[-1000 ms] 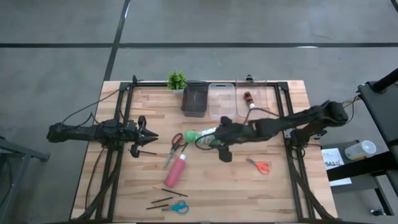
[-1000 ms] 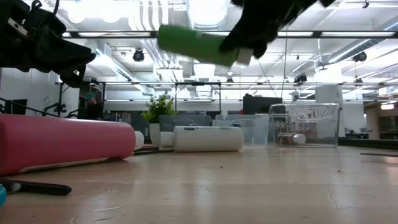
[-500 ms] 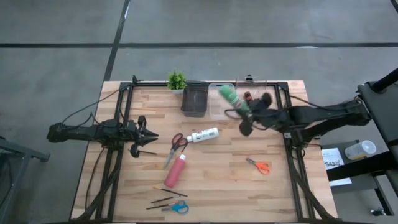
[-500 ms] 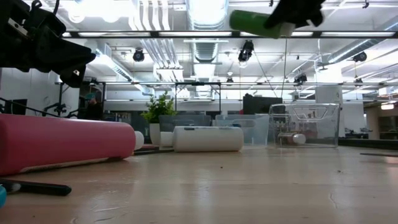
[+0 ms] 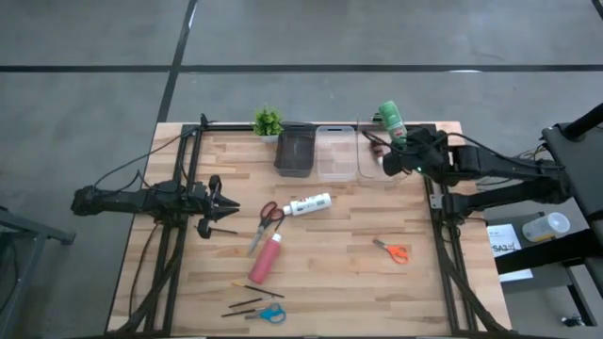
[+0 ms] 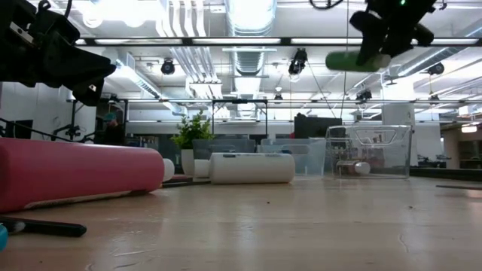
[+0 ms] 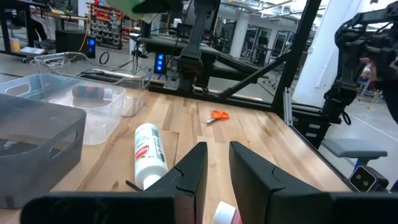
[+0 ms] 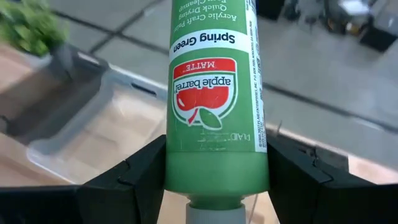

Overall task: Pick & Place Paint Supplies
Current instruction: Put the green paint bottle into the transparent bin

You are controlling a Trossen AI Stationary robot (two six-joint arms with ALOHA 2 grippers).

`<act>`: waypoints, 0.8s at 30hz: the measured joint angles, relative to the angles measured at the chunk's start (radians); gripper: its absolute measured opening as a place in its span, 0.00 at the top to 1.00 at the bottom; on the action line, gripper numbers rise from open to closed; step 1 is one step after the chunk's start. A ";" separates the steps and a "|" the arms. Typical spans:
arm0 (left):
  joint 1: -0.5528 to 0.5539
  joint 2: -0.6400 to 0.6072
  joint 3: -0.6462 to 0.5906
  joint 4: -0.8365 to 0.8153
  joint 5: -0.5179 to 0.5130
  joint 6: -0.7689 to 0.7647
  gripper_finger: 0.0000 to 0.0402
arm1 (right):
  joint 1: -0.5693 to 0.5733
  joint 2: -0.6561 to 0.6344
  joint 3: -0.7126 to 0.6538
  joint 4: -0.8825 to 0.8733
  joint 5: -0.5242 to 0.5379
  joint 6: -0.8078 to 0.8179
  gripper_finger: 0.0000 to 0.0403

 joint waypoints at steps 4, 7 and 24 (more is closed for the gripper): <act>0.000 0.000 0.000 0.000 0.000 0.000 0.81 | -0.092 0.050 -0.018 0.013 -0.116 -0.031 0.45; 0.000 0.000 0.000 0.000 0.000 0.000 0.81 | -0.156 0.095 -0.032 0.016 -0.141 -0.037 0.45; 0.000 0.000 0.000 0.000 0.000 0.000 0.81 | -0.394 0.427 -0.046 0.165 -0.394 -0.168 0.45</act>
